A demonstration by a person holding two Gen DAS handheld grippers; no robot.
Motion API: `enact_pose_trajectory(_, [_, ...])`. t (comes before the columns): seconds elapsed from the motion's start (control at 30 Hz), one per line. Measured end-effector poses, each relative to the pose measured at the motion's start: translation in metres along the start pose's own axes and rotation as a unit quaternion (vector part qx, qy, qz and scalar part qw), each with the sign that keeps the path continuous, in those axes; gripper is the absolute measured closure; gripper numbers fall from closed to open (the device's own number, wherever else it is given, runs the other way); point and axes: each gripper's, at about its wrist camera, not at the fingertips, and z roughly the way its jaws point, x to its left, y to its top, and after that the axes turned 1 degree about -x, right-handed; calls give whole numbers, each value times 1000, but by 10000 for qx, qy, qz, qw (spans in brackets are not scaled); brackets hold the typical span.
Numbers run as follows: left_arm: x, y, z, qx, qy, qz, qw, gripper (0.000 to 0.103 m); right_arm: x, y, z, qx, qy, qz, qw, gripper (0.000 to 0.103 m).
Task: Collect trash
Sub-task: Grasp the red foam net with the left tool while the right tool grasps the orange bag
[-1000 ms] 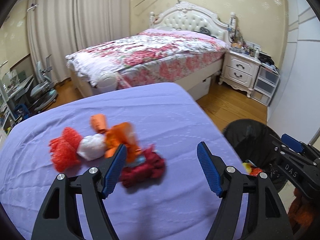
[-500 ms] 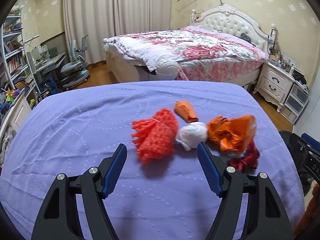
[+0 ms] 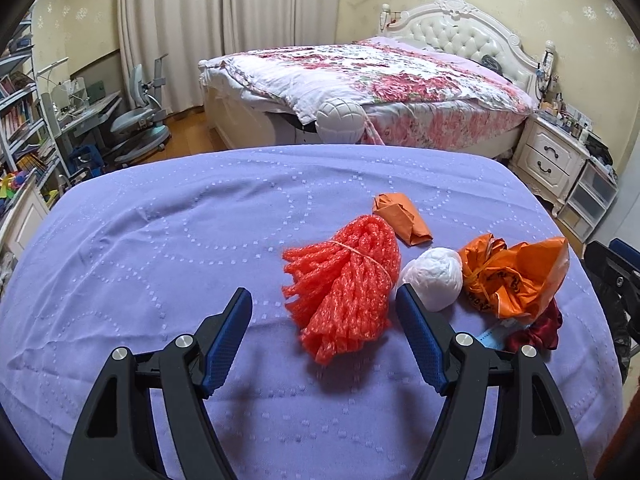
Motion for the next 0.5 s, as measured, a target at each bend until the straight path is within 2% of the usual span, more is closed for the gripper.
enact_pose_trajectory(0.07, [1, 0, 4, 13, -45, 45, 10000, 36, 5, 2, 3, 26, 37, -36, 10000, 45])
enact_pose_trajectory(0.13, [1, 0, 7, 53, -99, 97, 9999, 49, 9, 3, 6, 44, 81, -61, 9999, 45])
enact_pose_trajectory(0.23, [1, 1, 9, 66, -229, 136, 9996, 57, 16, 5, 8, 57, 165, -89, 9998, 45])
enact_pose_trajectory(0.5, [12, 0, 0, -58, -172, 54, 9998, 63, 32, 12, 7, 1, 294, -200, 9994, 45])
